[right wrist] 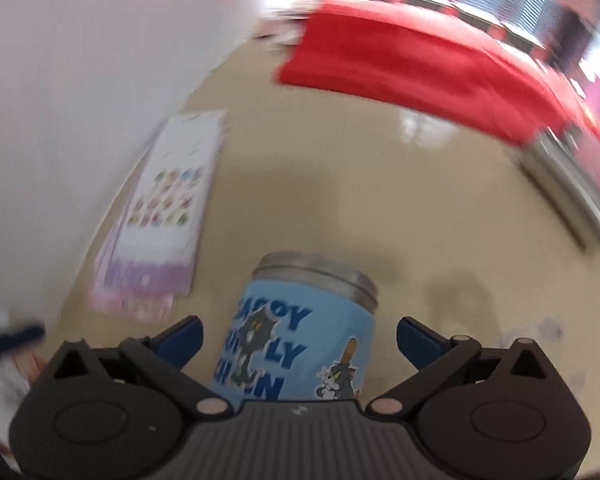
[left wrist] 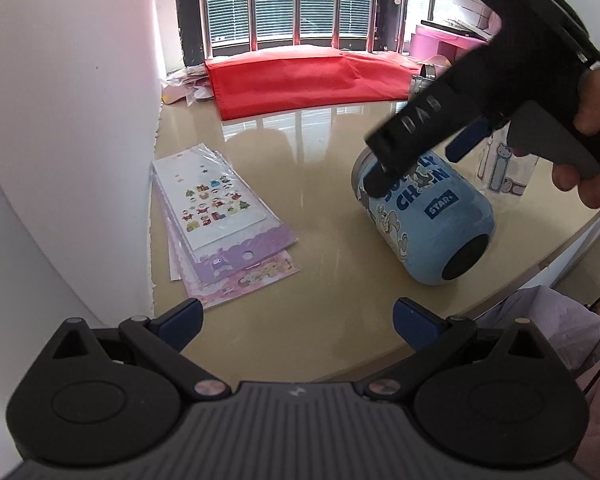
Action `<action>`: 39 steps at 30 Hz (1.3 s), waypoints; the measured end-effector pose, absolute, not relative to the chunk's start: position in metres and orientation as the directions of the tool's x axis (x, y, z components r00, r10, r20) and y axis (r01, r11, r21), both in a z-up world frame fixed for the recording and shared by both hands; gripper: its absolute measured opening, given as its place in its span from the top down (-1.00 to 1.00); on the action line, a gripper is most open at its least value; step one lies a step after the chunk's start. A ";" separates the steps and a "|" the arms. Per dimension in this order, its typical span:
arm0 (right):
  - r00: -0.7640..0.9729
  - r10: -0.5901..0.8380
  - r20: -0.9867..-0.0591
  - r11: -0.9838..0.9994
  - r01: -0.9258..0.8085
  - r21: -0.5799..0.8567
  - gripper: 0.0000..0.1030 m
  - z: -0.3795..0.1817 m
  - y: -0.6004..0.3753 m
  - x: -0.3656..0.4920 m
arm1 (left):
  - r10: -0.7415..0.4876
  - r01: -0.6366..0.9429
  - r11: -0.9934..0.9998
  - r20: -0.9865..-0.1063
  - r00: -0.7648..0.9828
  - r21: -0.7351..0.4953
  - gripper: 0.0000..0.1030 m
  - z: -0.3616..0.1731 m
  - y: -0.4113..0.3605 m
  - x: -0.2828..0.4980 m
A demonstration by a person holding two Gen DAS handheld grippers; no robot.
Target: Flip cup upright
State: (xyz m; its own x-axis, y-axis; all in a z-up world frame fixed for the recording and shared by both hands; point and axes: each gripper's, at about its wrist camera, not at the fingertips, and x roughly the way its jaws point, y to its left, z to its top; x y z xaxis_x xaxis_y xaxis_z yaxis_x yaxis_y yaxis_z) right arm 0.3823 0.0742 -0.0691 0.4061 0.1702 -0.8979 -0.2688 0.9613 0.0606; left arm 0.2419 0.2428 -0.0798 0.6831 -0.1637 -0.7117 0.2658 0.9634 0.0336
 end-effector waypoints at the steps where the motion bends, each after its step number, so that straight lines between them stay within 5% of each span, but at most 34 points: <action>1: 0.398 0.161 -0.903 0.970 -0.233 0.071 -1.00 -0.071 0.072 0.385 | -0.165 0.268 0.963 -0.712 0.683 0.034 -1.00 -0.080 0.242 0.242; 11: 0.299 0.090 -0.950 0.991 -0.126 0.054 -0.99 -0.099 0.079 0.415 | -0.174 0.271 0.962 -0.712 0.681 0.024 -1.00 -0.079 0.241 0.244; 13: 0.265 0.089 -0.960 0.991 -0.118 0.059 -0.87 -0.105 0.080 0.418 | -0.179 0.274 0.961 -0.710 0.681 0.021 -1.00 -0.079 0.242 0.244; 14: 0.249 0.088 -0.965 0.991 -0.122 0.059 -0.63 -0.107 0.080 0.419 | -0.179 0.275 0.961 -0.710 0.681 0.021 -1.00 -0.079 0.242 0.245; 22: 0.302 0.161 -0.940 0.971 -0.217 0.097 -0.63 -0.098 0.079 0.405 | -0.172 0.268 0.963 -0.713 0.679 0.024 -1.00 -0.080 0.244 0.244; 33: 0.633 0.353 -0.689 0.915 -0.386 0.114 -0.62 -0.062 0.058 0.331 | -0.161 0.241 0.971 -0.716 0.680 0.010 -1.00 -0.076 0.244 0.234; 39: 0.769 0.359 -0.529 0.907 -0.422 0.002 -0.62 -0.066 0.062 0.306 | -0.143 0.210 0.978 -0.713 0.686 0.007 -1.00 -0.075 0.243 0.232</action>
State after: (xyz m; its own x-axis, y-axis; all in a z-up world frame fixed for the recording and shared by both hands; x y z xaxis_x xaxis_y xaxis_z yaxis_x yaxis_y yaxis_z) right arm 0.3059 0.0620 -0.0659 0.7689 0.3594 -0.5288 -0.4222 0.9065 0.0023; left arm 0.2323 0.2426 -0.0751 0.6864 -0.1428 -0.7130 0.2102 0.9776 0.0066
